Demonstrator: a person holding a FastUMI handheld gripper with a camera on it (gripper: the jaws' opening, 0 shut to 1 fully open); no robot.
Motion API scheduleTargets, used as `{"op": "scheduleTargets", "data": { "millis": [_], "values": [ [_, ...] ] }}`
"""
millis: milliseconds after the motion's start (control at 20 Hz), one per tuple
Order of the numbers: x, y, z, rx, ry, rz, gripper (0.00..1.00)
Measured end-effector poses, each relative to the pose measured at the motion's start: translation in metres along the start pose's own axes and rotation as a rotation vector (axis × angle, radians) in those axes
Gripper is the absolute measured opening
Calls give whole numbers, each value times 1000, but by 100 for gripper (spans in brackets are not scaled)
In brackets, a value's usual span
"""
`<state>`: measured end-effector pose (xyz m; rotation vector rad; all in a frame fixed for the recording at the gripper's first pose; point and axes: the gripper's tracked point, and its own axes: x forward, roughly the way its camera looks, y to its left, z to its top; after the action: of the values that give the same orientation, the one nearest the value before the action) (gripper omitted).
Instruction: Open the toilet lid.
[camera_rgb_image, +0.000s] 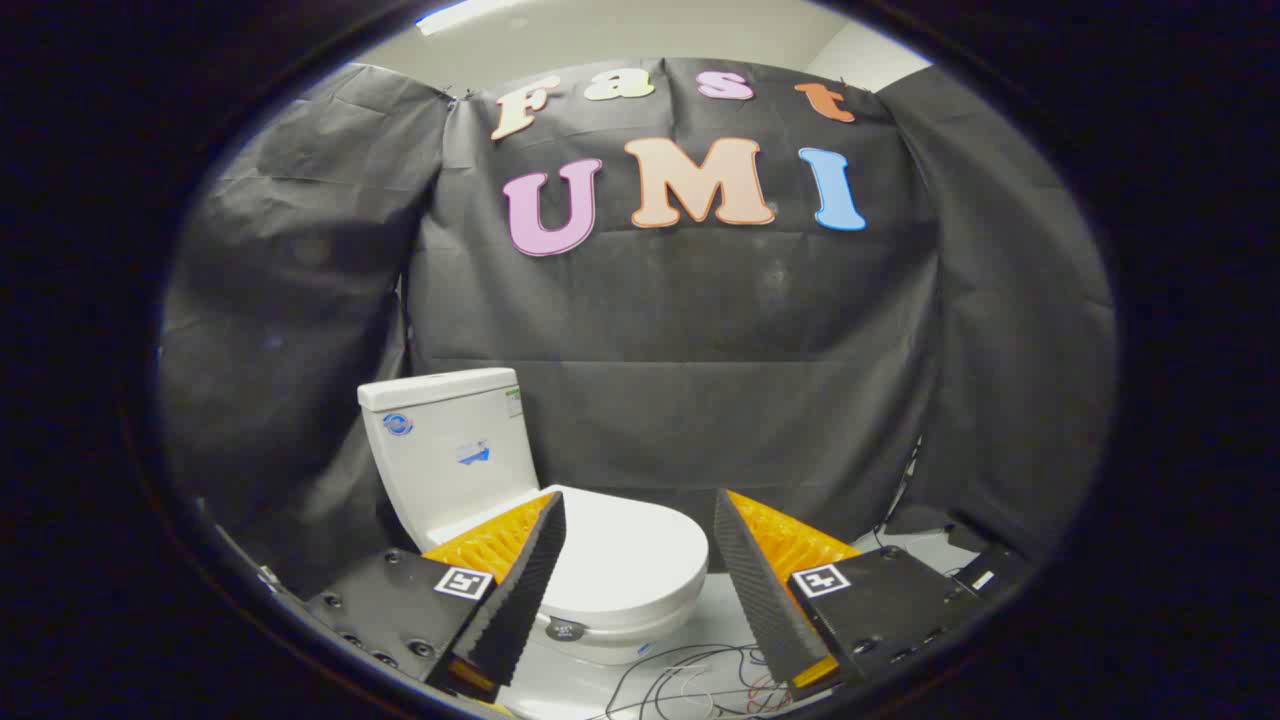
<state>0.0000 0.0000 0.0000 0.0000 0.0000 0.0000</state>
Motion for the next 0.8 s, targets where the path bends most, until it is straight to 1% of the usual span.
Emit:
{"op": "scheduleTargets", "data": {
  "millis": [250, 300, 400, 450, 550, 600, 700, 800],
  "values": [
    [-1, 1, 2, 1, -25, 0, 93],
    [-2, 0, 6, 3, -34, 0, 91],
    [-2, 1, 21, 13, -97, 5, 86],
    [7, 2, 19, 17, -101, 9, 84],
    [15, 7, 11, 8, -78, 22, 84],
    [19, 10, 9, 1, -65, 35, 84],
    [27, 28, 11, -12, -59, 93, 84],
    [37, 37, 12, -26, -51, 108, 84]
  ]
}}
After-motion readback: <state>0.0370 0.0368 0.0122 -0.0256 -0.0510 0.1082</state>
